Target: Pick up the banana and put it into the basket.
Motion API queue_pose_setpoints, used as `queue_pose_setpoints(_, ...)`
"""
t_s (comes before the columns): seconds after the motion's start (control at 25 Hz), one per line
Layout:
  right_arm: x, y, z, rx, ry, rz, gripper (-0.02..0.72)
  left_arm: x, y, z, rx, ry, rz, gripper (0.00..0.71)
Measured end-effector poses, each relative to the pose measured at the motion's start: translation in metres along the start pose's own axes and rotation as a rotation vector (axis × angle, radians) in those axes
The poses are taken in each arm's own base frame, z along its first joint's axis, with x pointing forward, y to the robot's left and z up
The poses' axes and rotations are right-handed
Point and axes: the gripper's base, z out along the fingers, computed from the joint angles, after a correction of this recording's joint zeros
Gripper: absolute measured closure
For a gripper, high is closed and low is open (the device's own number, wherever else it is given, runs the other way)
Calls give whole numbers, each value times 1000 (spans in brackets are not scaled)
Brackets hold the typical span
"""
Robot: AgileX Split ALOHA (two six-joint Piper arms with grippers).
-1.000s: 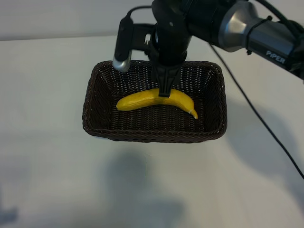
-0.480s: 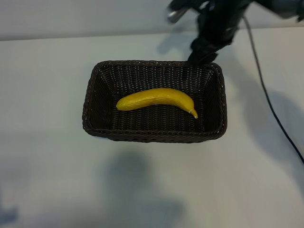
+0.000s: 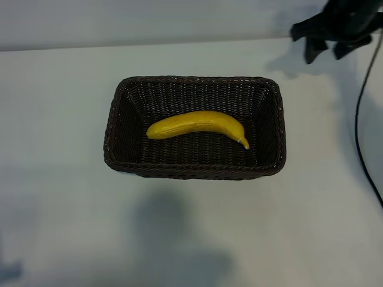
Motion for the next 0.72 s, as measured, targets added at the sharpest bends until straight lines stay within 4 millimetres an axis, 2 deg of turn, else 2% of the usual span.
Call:
queue_pose_setpoints(0.24, 8, -45, -5, 79, 72, 123, 156, 0, 0, 0, 0, 0, 0, 139)
queue_pose_setpoints(0.4, 10, -64, -7, 124, 79, 147, 156, 0, 0, 0, 0, 0, 0, 139)
queue_pose_setpoints(0.52, 11, -72, -12, 129, 71, 169, 156, 0, 0, 0, 0, 0, 0, 139)
queue_pose_setpoints(0.72, 12, -70, -36, 132, 18, 171, 156, 0, 0, 0, 0, 0, 0, 139)
